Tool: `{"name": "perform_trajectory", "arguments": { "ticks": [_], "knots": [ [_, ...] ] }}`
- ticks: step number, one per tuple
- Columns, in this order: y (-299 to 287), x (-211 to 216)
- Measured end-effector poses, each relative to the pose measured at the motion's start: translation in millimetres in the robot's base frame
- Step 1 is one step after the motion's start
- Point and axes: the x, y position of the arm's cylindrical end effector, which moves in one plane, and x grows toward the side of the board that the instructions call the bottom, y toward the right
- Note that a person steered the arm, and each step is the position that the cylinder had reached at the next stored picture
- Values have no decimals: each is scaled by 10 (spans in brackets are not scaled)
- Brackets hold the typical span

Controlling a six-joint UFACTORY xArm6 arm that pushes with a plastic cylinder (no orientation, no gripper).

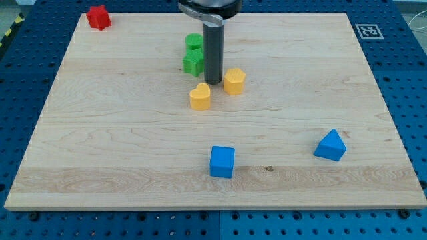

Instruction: Nudge the yellow heart down a bit

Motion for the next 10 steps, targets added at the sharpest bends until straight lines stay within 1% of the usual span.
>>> {"name": "perform_trajectory", "arguments": {
  "ticks": [1, 4, 7, 8, 10],
  "knots": [
    [-162, 52],
    [-179, 183],
    [-382, 187],
    [-382, 272],
    [-186, 295]
  ]
}}
